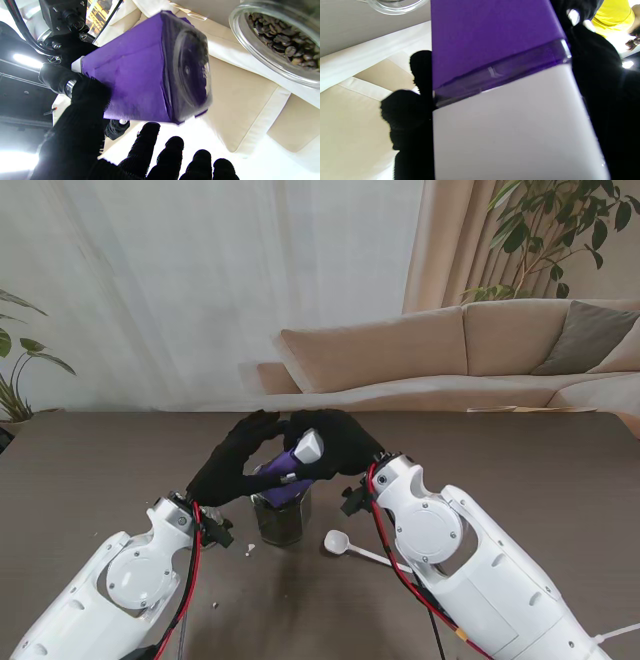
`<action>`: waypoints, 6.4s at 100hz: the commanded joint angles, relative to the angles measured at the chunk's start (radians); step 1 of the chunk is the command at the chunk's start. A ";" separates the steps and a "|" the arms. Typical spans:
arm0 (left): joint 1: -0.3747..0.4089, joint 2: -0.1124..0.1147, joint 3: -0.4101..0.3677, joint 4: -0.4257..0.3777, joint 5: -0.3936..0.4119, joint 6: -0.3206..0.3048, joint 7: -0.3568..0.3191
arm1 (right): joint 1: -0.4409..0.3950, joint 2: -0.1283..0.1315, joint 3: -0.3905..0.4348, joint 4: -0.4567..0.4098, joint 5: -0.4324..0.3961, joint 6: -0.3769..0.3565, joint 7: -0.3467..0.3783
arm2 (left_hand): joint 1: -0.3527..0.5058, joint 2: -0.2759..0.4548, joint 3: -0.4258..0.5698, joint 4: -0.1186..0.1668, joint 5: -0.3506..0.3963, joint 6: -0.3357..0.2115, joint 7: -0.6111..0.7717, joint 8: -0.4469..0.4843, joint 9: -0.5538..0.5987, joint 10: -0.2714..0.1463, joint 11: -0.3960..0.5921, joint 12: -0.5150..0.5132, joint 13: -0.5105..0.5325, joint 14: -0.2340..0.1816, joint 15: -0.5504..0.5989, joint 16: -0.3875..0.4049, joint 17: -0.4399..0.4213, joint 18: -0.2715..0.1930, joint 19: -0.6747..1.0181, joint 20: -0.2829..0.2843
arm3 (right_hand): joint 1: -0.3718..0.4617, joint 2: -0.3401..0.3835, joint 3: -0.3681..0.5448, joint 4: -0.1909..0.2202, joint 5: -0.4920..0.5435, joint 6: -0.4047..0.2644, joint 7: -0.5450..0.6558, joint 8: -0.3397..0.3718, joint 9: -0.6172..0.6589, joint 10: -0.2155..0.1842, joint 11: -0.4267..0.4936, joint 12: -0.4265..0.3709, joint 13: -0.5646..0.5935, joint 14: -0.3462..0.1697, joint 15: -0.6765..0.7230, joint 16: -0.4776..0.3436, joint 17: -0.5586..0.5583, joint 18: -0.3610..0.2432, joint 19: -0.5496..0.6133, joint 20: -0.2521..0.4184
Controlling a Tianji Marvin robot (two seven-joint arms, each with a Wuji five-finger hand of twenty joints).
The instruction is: Portion coffee beans from the glass jar into the coffee jar
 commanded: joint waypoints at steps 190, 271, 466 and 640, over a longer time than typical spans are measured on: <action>0.111 0.011 -0.066 -0.065 0.067 0.177 -0.021 | 0.186 0.085 -0.122 0.442 -0.485 0.089 0.062 | 0.063 0.163 0.028 0.044 0.150 0.003 0.081 0.094 0.154 0.010 0.034 0.052 0.061 0.088 0.012 0.020 -0.020 0.057 0.026 0.151 | 0.030 0.163 0.113 0.073 -0.011 0.010 -0.219 0.150 -0.144 -0.232 0.187 -0.052 0.058 -0.232 0.038 -0.006 -0.030 -0.120 -0.186 -0.022; 0.111 0.012 -0.065 -0.065 0.059 0.178 -0.031 | 0.178 0.091 -0.090 0.400 -0.520 0.103 0.071 | 0.063 0.166 0.025 0.045 0.151 0.000 0.080 0.101 0.163 0.014 0.035 0.060 0.077 0.101 0.015 0.027 -0.009 0.066 0.030 0.159 | -0.354 0.423 -0.185 0.196 -0.424 -0.062 -0.578 0.140 -0.624 -0.204 -0.080 -0.364 -0.470 -0.038 -0.422 -0.330 -0.476 0.064 -0.520 -0.102; 0.245 0.087 -0.319 -0.248 0.316 0.358 -0.354 | -0.398 0.042 0.347 -0.122 -0.264 -0.033 -0.096 | 0.024 0.079 -0.014 0.049 0.004 -0.072 0.041 0.085 0.127 -0.026 0.047 0.102 0.221 0.140 0.119 0.185 0.137 0.174 0.194 0.388 | -0.126 0.592 -0.533 0.320 -0.123 -0.022 -0.618 0.194 -0.335 -0.212 -0.218 -0.391 -0.427 -0.095 -0.502 -0.369 -0.515 -0.055 -0.621 -0.255; -0.037 0.146 -0.091 0.058 0.653 0.422 -0.567 | -0.398 0.045 0.329 -0.118 -0.178 -0.033 -0.038 | -0.096 -0.070 0.002 0.046 -0.193 -0.238 -0.011 0.092 0.058 -0.008 0.079 0.227 0.553 0.060 1.138 0.855 0.614 0.083 1.639 0.940 | -0.117 0.600 -0.542 0.319 -0.138 -0.036 -0.635 0.212 -0.339 -0.201 -0.226 -0.389 -0.427 -0.088 -0.500 -0.360 -0.513 -0.048 -0.617 -0.229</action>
